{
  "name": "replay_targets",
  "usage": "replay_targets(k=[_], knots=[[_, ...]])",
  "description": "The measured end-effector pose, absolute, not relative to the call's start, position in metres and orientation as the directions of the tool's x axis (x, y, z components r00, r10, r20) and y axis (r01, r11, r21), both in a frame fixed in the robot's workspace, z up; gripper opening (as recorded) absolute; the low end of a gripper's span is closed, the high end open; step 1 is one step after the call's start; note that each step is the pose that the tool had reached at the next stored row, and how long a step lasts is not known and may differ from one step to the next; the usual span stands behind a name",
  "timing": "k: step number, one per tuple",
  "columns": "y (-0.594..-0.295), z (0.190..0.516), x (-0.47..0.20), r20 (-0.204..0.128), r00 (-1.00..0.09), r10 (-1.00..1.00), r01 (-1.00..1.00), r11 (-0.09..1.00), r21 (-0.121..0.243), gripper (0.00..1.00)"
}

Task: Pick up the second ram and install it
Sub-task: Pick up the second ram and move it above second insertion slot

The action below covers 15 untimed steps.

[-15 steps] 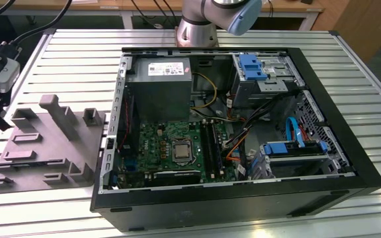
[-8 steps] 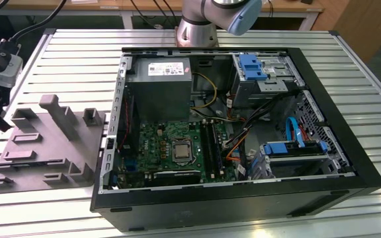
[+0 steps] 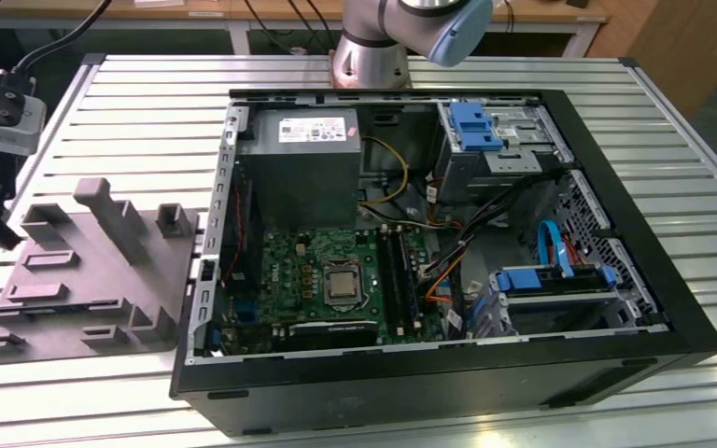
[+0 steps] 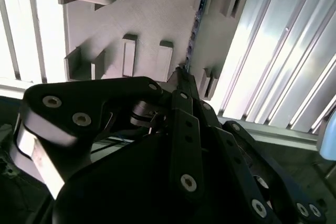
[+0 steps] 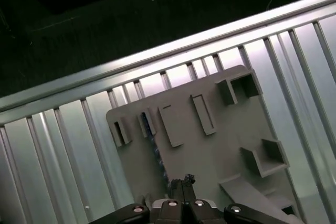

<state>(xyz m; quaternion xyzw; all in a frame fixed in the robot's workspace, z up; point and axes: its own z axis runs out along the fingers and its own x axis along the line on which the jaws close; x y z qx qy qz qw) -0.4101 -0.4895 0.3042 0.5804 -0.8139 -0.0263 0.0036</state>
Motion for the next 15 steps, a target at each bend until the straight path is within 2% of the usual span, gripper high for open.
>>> replay_targets(k=[11, 15], knots=[[-0.4895, 0.2984, -0.4101, -0.025, -0.132, -0.991, -0.99, 0.131, 0.047, 0.1], [-0.4897, 0.2957, -0.4102, -0.025, -0.114, -0.993, -0.992, 0.113, 0.047, 0.1]])
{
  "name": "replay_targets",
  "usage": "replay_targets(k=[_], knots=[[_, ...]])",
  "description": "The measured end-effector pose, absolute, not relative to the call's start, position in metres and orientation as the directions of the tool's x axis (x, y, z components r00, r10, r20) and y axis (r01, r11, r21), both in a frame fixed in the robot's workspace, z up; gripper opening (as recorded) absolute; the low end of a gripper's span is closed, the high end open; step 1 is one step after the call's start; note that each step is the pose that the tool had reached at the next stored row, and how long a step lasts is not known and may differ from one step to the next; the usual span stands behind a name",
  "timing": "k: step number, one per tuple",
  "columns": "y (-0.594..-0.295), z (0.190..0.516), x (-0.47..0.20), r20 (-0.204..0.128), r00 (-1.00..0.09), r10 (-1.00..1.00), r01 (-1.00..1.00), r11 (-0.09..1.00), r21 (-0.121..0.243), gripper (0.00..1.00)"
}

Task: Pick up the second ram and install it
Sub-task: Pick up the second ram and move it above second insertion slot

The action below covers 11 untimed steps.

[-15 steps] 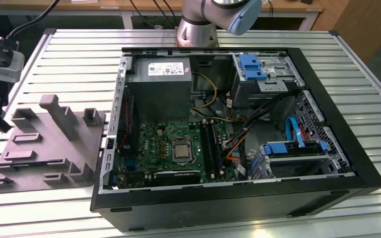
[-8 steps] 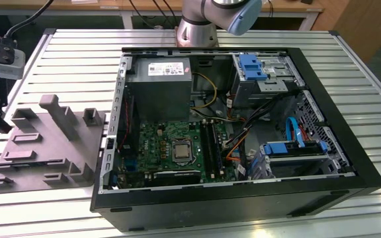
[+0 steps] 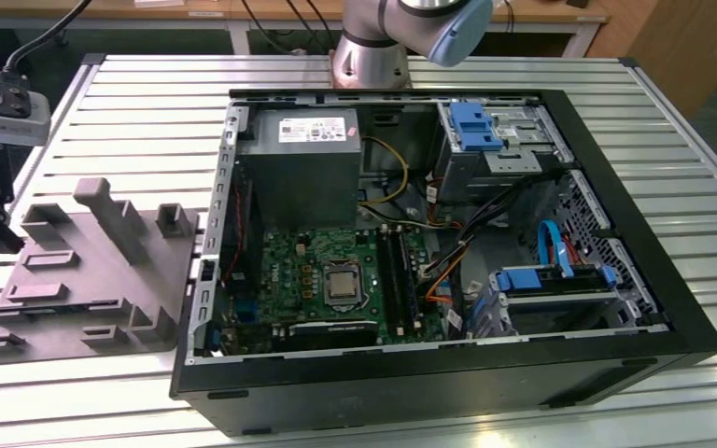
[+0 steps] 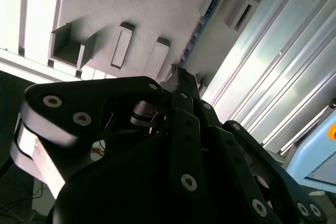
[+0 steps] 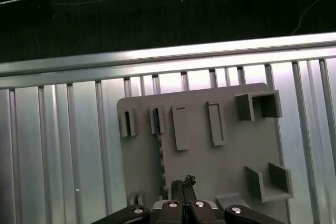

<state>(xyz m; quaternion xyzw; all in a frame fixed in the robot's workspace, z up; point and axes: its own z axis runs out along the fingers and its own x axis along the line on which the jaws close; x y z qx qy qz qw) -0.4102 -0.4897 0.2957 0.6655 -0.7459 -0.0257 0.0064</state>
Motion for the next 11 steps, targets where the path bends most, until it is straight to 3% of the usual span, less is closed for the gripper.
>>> replay_targets(k=[11], knots=[[-0.499, 0.283, -0.412, -0.025, -0.111, -0.993, -0.993, 0.11, 0.045, 0.1]])
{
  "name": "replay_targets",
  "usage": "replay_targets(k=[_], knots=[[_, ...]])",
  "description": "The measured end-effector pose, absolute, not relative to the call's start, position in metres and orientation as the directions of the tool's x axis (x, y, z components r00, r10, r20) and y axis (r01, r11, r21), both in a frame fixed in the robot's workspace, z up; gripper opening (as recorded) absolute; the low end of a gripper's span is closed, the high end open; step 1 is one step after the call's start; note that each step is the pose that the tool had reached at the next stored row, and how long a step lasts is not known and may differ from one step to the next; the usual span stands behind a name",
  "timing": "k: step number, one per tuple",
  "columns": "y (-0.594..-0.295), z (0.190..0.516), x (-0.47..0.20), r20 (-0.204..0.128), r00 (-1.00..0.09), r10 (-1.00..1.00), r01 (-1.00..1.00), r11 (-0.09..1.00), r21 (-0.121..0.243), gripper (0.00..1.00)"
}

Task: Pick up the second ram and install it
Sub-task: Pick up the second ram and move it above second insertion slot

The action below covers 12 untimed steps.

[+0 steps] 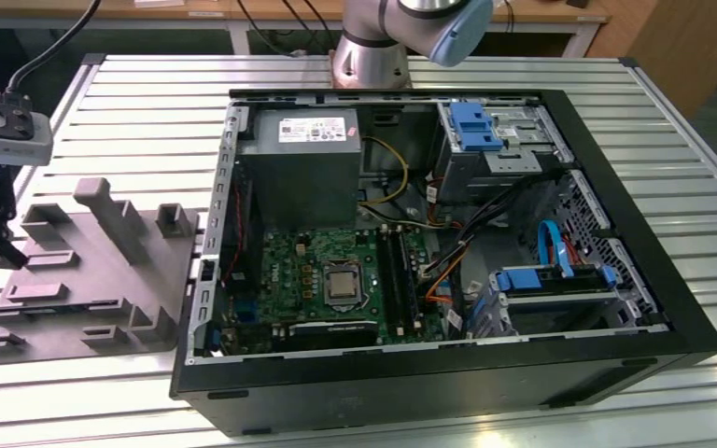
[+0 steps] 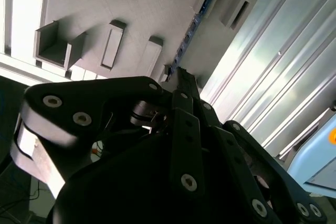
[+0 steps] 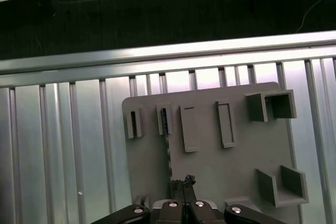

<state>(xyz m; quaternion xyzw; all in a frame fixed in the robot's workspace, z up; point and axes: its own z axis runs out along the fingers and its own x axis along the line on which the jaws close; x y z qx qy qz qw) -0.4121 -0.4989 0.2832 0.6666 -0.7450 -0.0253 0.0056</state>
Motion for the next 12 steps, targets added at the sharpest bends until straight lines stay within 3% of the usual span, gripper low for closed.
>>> replay_targets(k=[12], knots=[[-0.5008, 0.2756, -0.4122, -0.027, -0.107, -0.994, -0.993, 0.106, 0.045, 0.1]])
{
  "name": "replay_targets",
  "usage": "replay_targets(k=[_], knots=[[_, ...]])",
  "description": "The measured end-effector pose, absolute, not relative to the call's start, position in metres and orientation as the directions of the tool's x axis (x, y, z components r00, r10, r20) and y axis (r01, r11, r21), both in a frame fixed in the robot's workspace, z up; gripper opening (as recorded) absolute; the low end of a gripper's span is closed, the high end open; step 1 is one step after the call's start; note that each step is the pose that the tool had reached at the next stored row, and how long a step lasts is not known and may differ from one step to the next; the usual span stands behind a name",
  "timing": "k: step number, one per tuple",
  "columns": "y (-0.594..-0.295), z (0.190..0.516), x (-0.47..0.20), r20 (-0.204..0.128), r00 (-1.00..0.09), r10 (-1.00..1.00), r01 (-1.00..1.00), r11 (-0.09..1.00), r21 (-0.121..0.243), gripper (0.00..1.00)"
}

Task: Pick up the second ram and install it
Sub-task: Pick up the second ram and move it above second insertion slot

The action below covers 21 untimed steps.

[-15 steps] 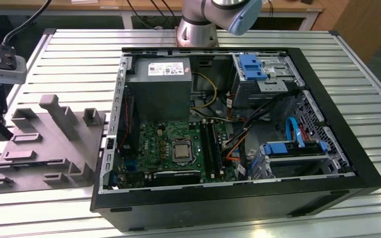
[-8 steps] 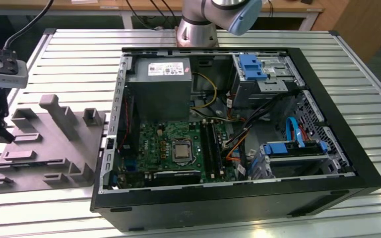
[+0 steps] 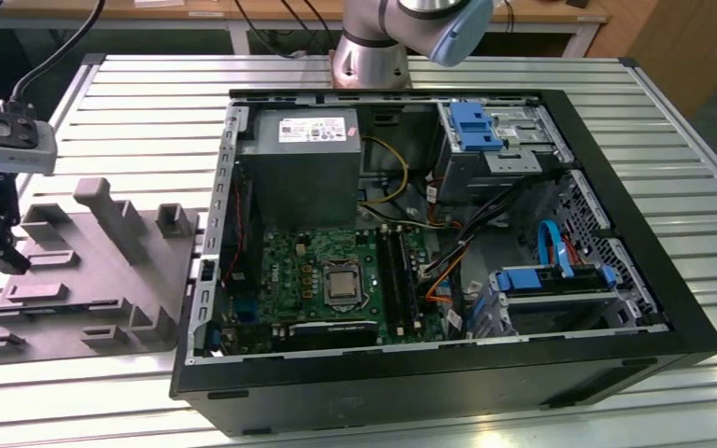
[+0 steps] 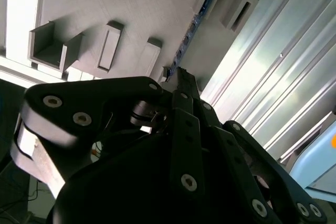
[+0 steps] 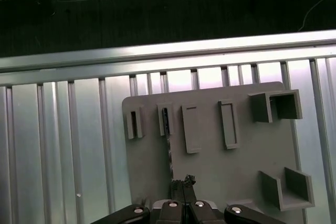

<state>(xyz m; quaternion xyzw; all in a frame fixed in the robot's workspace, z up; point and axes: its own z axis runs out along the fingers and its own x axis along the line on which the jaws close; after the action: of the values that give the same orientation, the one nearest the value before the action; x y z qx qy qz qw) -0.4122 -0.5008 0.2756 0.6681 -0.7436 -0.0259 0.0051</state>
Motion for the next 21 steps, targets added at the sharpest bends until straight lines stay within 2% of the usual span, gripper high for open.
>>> replay_targets(k=[21], knots=[[-0.507, 0.255, -0.412, -0.027, -0.078, -0.997, -0.996, 0.076, 0.045, 0.1]])
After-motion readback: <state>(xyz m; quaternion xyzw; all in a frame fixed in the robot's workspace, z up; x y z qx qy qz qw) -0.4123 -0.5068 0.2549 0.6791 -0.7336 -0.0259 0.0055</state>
